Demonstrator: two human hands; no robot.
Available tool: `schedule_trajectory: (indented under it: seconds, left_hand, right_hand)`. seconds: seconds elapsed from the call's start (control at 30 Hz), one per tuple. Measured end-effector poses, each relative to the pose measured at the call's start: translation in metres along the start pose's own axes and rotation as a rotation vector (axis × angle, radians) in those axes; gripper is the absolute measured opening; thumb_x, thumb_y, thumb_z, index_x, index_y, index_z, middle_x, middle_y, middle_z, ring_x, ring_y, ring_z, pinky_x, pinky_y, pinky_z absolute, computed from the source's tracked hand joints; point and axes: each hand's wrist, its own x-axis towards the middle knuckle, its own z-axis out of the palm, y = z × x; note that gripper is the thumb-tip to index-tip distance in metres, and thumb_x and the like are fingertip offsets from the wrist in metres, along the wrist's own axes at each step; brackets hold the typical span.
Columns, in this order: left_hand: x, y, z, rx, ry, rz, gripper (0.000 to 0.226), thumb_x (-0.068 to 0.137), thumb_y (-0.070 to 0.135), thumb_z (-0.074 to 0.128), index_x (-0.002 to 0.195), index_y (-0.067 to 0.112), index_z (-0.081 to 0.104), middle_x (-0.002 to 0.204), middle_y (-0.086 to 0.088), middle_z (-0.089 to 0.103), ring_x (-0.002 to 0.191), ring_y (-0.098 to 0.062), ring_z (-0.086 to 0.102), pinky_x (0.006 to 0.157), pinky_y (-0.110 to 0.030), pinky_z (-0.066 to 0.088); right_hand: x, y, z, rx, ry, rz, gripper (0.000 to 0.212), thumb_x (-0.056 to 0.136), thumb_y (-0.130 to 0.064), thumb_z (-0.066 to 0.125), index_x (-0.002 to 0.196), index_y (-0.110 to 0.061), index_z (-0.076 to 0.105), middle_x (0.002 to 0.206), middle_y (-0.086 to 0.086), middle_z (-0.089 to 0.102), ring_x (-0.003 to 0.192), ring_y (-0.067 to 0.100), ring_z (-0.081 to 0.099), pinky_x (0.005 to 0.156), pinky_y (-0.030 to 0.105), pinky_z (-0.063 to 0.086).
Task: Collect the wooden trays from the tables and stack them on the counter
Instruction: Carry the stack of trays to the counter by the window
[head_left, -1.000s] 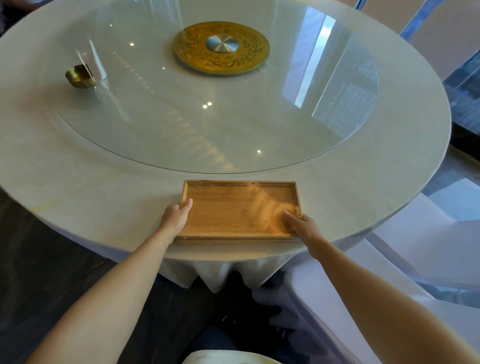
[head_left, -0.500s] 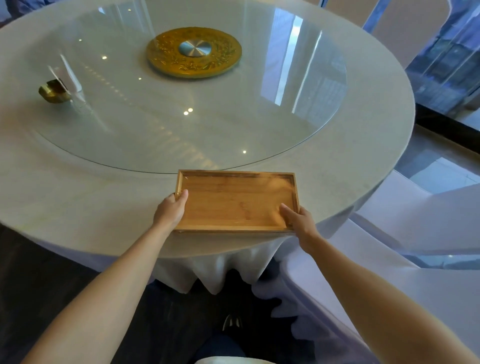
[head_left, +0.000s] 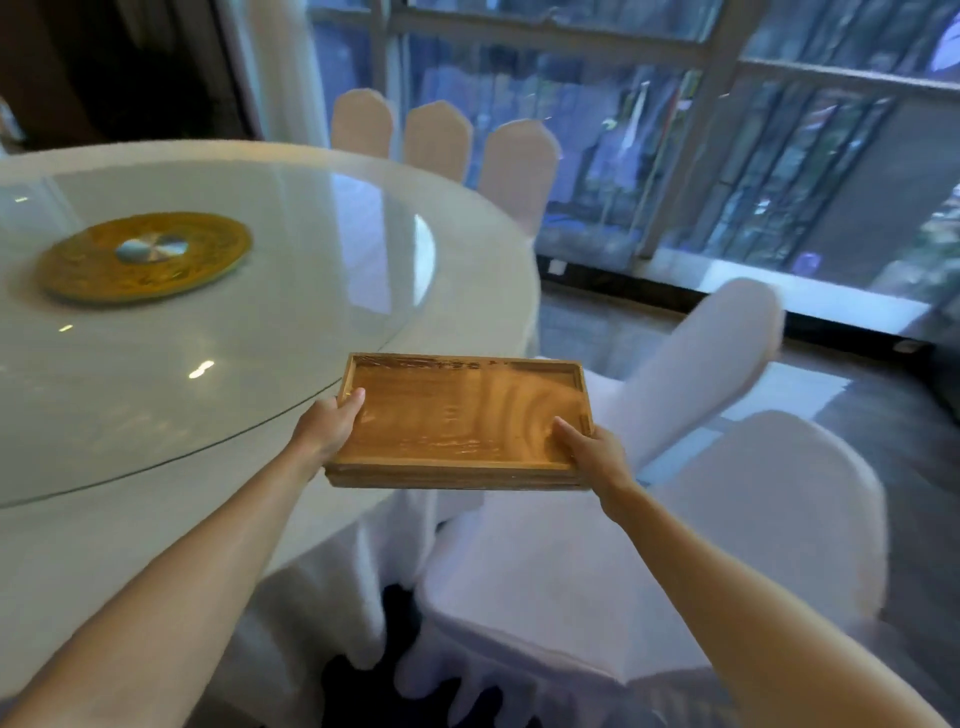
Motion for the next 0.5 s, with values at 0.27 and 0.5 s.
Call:
schedule_trajectory:
  seconds: [0.27, 0.5]
  left_hand:
    - [-0.081, 0.16, 0.161, -0.05, -0.276, 0.216, 0.057, 0.097, 0.04, 0.038, 0.124, -0.008, 0.053, 0.128, -0.025, 0.057, 0.116, -0.039, 0.056, 0.101, -0.043, 0.042]
    - [-0.177, 0.273, 0.295, -0.024, -0.49, 0.393, 0.054, 0.096, 0.036, 0.042, 0.124, -0.009, 0.053, 0.13, -0.025, 0.056, 0.11, -0.034, 0.056, 0.094, -0.037, 0.042]
  right_hand:
    - [-0.06, 0.023, -0.237, 0.085, 0.351, -0.003, 0.039, 0.084, -0.038, 0.063, 0.105, -0.005, 0.067, 0.102, 0.01, 0.069, 0.09, 0.023, 0.062, 0.084, 0.034, 0.05]
    - [-0.136, 0.054, -0.407, 0.135, 0.63, 0.04, 0.033, 0.086, -0.031, 0.063, 0.101, -0.003, 0.064, 0.104, 0.015, 0.065, 0.087, 0.022, 0.056, 0.064, 0.027, 0.042]
